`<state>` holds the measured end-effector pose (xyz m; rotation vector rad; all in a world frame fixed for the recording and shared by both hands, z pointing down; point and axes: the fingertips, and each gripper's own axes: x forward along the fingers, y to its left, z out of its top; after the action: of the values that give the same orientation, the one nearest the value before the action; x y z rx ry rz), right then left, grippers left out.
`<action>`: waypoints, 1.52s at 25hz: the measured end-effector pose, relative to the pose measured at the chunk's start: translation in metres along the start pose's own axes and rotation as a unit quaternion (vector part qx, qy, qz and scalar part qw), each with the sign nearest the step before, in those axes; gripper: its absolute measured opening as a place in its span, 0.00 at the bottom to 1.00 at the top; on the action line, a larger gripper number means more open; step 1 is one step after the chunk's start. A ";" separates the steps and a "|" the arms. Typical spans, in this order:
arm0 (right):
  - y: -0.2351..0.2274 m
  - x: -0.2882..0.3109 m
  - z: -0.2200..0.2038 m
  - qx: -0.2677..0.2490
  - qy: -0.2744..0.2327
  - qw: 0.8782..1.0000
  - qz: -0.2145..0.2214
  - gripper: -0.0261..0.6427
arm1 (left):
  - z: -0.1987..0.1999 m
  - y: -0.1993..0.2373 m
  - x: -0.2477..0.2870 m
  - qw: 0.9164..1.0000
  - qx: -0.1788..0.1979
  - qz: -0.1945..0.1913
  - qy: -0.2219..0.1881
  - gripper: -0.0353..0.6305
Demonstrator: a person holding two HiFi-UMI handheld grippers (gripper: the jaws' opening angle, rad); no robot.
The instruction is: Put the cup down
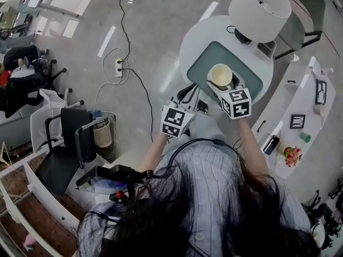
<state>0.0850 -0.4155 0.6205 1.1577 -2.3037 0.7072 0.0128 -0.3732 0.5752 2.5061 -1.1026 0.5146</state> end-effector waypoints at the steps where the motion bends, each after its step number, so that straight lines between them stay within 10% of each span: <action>1: -0.002 0.007 -0.001 -0.005 0.004 1.000 0.002 0.64 | -0.001 0.002 0.003 1.000 -0.003 0.002 0.000 0.08; 38: -0.066 0.113 0.002 -0.011 0.024 0.997 -0.077 0.64 | -0.012 0.051 -0.008 0.998 -0.033 0.059 0.014 0.08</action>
<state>0.0786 -0.5171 0.7034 1.2793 -2.1505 0.6432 -0.0326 -0.3948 0.5905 2.3795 -1.2426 0.5345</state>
